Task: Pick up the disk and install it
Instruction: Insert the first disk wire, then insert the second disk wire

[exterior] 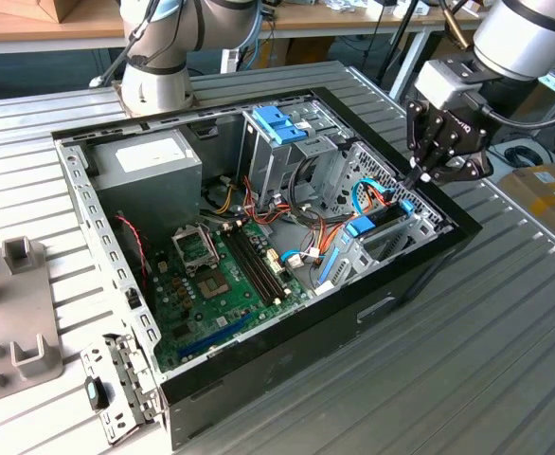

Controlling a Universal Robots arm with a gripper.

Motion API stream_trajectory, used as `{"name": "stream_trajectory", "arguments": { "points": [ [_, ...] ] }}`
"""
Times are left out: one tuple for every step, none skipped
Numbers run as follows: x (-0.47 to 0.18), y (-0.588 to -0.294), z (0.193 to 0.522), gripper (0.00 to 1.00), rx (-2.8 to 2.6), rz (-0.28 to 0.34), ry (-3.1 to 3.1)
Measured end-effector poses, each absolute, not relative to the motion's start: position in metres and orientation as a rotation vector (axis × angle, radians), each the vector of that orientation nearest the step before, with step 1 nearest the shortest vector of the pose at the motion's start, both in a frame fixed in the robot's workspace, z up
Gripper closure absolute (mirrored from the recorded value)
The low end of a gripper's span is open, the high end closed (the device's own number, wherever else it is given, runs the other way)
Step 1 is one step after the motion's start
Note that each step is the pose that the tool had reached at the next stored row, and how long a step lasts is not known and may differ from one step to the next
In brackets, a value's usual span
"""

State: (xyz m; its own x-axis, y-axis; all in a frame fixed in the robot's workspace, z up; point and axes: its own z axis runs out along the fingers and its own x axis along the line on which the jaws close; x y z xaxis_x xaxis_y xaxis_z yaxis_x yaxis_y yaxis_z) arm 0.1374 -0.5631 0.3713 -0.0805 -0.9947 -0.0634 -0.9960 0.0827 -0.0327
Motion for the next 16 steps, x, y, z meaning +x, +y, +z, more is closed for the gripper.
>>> {"name": "stream_trajectory", "arguments": {
  "points": [
    [0.1375,-0.5631,0.3713,0.90,-2.082,0.029,2.260],
    [0.1376,-0.5631,0.3713,0.90,-2.082,0.029,2.259],
    [0.1376,-0.5631,0.3713,0.90,-2.082,0.029,2.260],
    [0.1376,-0.5631,0.3713,0.90,-2.082,0.029,2.260],
    [0.1376,-0.5631,0.3713,0.90,-2.082,0.029,2.260],
    [0.1377,-0.5631,0.3713,0.90,-2.082,0.029,2.260],
    [0.1377,-0.5631,0.3713,0.90,-2.082,0.029,2.260],
    [0.1377,-0.5631,0.3713,0.90,-2.082,0.029,2.259],
    [0.1378,-0.5631,0.3713,0.90,-2.082,0.029,2.259],
    [0.1378,-0.5631,0.3713,0.90,-2.082,0.029,2.260],
    [0.1378,-0.5631,0.3713,0.90,-2.082,0.029,2.259],
    [0.1378,-0.5631,0.3713,0.90,-2.082,0.029,2.260],
    [0.1379,-0.5631,0.3713,0.89,-2.082,0.029,2.260],
    [0.1379,-0.5631,0.3713,0.83,-2.082,0.029,2.260],
    [0.1379,-0.5631,0.3713,0.76,-2.082,0.029,2.260],
    [0.1379,-0.5631,0.3713,0.71,-2.082,0.029,2.259]
  ]
}}
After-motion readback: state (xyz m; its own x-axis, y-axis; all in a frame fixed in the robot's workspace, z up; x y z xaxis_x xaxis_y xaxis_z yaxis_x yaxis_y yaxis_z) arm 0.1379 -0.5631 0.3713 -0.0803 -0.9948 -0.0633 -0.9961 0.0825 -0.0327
